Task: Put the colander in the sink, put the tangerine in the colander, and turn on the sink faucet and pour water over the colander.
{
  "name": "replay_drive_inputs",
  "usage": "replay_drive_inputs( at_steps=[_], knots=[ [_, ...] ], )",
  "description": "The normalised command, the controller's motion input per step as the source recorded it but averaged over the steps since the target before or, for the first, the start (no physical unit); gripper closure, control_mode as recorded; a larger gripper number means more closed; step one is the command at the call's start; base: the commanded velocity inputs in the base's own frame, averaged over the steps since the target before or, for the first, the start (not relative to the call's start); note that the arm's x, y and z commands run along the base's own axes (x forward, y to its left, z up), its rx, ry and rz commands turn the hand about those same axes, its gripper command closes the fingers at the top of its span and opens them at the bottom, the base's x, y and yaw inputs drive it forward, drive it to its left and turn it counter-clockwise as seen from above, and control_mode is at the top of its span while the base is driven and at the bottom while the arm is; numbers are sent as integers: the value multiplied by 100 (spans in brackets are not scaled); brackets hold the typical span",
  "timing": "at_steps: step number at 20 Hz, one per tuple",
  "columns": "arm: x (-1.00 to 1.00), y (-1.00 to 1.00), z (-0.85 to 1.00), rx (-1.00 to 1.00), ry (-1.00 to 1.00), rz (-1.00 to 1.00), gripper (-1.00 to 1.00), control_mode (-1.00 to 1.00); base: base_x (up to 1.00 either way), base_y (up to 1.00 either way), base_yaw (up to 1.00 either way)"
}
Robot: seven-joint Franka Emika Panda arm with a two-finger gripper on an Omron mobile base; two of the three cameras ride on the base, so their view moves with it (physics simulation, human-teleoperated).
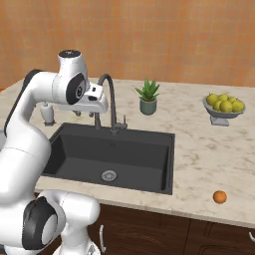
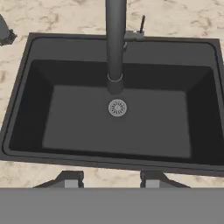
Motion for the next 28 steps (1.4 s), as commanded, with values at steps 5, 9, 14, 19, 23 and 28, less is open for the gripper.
replay_drive_inputs(
  at_steps=[5,9,14,19,23,28],
  knots=[
    [-34,6,-7,5,0,0,-100,-100,0,0,0],
    [-57,49,-16,0,0,0,-100,-100,0,0,0],
    [-44,78,-24,-1,0,-7,-100,-100,0,0,0],
    [-11,89,-27,1,0,-21,-100,-100,0,0,0],
    [3,90,-33,9,0,-31,-100,-100,0,0,0],
    [9,91,-36,6,0,-27,-100,-100,0,0,0]
  ],
)
